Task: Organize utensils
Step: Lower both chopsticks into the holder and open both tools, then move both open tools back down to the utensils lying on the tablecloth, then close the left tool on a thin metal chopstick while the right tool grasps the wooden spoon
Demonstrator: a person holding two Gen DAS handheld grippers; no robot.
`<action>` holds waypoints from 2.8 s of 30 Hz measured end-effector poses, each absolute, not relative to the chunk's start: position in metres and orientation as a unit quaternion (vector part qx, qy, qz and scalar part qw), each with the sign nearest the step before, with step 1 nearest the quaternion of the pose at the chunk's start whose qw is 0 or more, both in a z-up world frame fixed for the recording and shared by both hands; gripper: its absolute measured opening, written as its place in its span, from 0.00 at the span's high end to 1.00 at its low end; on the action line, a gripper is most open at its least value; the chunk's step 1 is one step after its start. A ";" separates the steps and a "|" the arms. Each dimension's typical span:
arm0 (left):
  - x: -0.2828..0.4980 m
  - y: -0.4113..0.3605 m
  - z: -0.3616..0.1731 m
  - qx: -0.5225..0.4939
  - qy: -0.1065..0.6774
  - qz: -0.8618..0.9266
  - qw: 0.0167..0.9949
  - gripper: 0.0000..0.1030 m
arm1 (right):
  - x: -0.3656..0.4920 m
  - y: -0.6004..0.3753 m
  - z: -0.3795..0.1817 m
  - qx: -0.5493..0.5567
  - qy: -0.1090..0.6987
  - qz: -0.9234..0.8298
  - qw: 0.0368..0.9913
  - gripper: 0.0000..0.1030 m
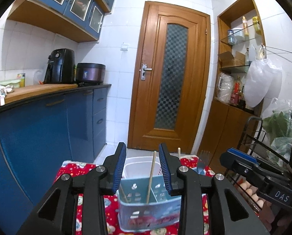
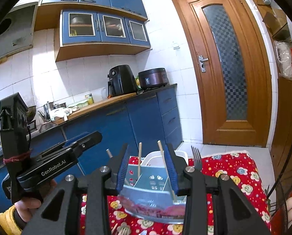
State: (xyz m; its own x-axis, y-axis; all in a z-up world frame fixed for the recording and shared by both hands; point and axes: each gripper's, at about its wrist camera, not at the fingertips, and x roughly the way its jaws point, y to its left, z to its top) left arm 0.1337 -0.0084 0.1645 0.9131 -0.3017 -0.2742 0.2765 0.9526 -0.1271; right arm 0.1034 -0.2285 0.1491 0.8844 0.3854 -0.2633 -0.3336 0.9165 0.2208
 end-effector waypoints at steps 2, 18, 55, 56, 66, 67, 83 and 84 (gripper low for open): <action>0.126 -0.006 0.165 -0.043 0.152 -0.147 0.976 0.66 | 0.097 -0.227 0.148 0.086 0.157 0.186 0.966 0.62; 0.084 0.010 0.147 -0.047 0.191 -0.149 0.969 0.66 | 0.057 -0.230 0.114 0.113 0.222 0.171 0.953 0.62; 0.090 0.037 -0.006 -0.100 0.438 -0.129 0.884 0.65 | 0.048 -0.239 0.002 0.142 0.396 0.146 0.895 0.62; 0.091 0.036 -0.009 -0.098 0.442 -0.129 0.882 0.65 | 0.048 -0.239 0.001 0.143 0.397 0.146 0.895 0.62; 0.095 0.040 -0.020 -0.147 0.448 -0.163 0.867 0.72 | 0.048 -0.239 -0.002 0.142 0.402 0.146 0.892 0.62; 0.094 0.039 -0.020 -0.150 0.449 -0.168 0.864 0.74 | 0.049 -0.238 -0.003 0.142 0.404 0.147 0.892 0.62; 0.085 0.032 -0.020 -0.133 0.457 -0.168 0.863 0.77 | 0.054 -0.215 -0.012 0.126 0.422 0.198 0.876 0.62; 0.086 0.035 -0.020 -0.138 0.455 -0.168 0.863 0.80 | 0.055 -0.214 -0.013 0.126 0.424 0.200 0.875 0.62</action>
State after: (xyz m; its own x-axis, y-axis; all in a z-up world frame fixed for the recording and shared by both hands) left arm 0.0861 0.0350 -0.0201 0.5292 -0.4160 -0.7395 0.1639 0.9053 -0.3920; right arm 0.0551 -0.2142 -0.0130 0.5614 0.4559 -0.6906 -0.2421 0.8886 0.3897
